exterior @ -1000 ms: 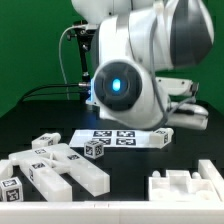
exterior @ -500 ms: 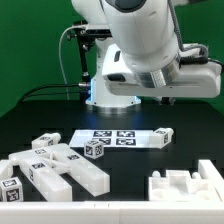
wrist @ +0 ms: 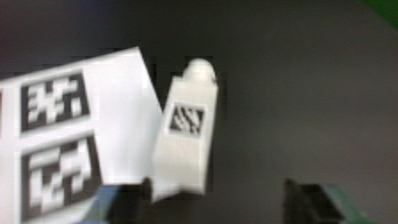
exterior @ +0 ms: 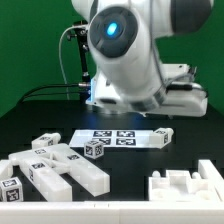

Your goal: Assemble chair

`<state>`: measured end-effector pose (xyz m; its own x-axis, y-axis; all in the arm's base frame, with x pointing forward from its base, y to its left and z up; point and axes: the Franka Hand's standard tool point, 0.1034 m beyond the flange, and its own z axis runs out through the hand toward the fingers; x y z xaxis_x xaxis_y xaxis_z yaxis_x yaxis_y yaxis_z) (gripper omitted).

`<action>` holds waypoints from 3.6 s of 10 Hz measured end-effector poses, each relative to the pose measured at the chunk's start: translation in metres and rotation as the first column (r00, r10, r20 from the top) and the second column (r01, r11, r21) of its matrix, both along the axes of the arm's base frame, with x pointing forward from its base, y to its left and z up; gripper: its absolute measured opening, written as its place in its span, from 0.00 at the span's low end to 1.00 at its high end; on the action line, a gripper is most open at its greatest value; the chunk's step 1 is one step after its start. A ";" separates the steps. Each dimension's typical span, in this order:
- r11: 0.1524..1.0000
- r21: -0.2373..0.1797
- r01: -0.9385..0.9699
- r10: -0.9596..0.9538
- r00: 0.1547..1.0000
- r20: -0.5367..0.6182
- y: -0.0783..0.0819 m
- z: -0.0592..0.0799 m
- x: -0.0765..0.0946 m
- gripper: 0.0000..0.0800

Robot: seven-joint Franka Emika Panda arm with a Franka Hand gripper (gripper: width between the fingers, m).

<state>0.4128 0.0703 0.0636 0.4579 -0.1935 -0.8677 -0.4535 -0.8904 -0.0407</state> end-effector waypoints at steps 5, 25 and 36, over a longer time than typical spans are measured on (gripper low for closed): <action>0.998 0.067 0.013 0.000 0.982 -0.187 -0.002 -0.026 -0.012 0.81; 0.997 -0.074 -0.037 0.061 0.935 0.350 0.021 0.050 0.060 0.36; 0.956 -0.292 -0.026 0.282 0.360 0.890 0.007 0.075 0.167 0.36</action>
Offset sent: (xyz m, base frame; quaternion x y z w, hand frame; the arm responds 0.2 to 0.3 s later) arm 0.0000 0.0000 0.0000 0.0000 0.0000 0.0000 1.0000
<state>0.5793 0.0778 0.1387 0.9791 -0.1270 0.1591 -0.1019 -0.9822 -0.1576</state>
